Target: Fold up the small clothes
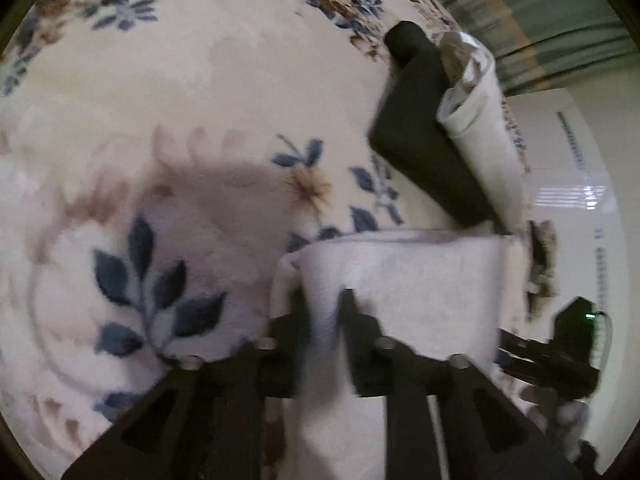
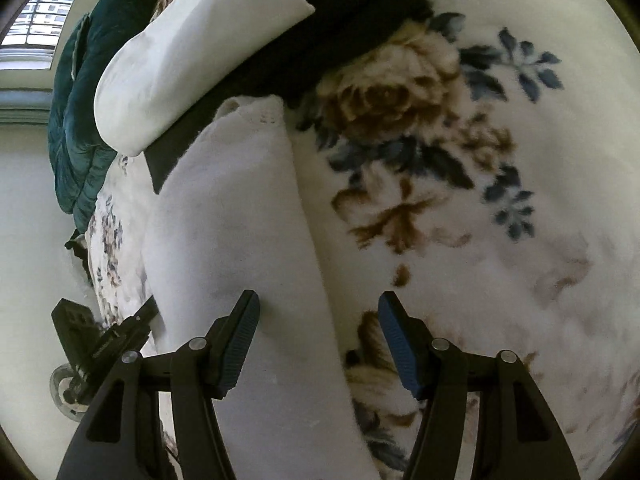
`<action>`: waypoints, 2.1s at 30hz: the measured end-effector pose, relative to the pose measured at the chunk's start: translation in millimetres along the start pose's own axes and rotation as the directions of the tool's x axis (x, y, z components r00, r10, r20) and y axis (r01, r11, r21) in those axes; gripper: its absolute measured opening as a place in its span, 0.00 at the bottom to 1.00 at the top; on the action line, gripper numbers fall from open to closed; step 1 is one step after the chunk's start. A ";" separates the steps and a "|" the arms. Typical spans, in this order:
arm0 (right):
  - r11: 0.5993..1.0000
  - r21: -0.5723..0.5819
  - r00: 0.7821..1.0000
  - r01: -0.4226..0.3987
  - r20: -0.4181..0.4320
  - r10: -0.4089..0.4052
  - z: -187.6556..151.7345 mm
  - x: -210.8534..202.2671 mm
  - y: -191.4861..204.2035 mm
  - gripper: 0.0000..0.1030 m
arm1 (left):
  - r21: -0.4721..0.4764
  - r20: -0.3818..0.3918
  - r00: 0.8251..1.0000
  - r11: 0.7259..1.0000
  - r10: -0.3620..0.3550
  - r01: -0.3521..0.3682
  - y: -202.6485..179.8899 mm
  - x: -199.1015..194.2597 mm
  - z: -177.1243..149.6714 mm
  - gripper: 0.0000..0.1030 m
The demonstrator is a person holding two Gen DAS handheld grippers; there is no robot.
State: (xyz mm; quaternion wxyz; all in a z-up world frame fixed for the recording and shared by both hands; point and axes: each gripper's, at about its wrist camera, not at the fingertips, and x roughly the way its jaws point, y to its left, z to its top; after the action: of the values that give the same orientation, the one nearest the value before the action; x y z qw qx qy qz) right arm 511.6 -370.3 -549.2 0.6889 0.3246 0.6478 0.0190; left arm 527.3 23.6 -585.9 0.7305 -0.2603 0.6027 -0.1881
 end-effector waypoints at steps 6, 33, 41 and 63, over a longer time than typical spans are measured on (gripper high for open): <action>0.999 -0.033 0.993 -0.016 -0.122 0.011 -67.4 -14.9 -13.8 0.64 | 0.005 -0.043 0.997 0.998 -0.064 0.065 5.4 -46.5 -44.5 0.55; 0.938 0.248 0.883 -0.243 -0.343 0.320 -394.2 71.5 -95.4 0.28 | -0.043 -0.285 0.958 0.998 0.031 -0.045 30.7 -60.9 -325.6 0.13; 0.923 0.212 0.892 -0.322 -0.258 0.371 -382.2 28.4 -57.8 0.13 | -0.205 -0.185 0.977 0.977 -0.102 0.063 8.7 -100.5 -298.3 0.13; 0.903 0.090 0.903 -0.420 0.135 0.407 -15.6 -11.1 50.7 0.56 | -0.240 0.171 0.922 0.893 -0.348 0.381 -27.3 -44.9 36.0 0.56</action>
State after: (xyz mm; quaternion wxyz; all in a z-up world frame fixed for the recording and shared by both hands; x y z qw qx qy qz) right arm 515.7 -328.7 -514.8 0.6844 0.4951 0.5241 0.1087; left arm 554.5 33.9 -529.2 0.6757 -0.4766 0.5167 -0.2221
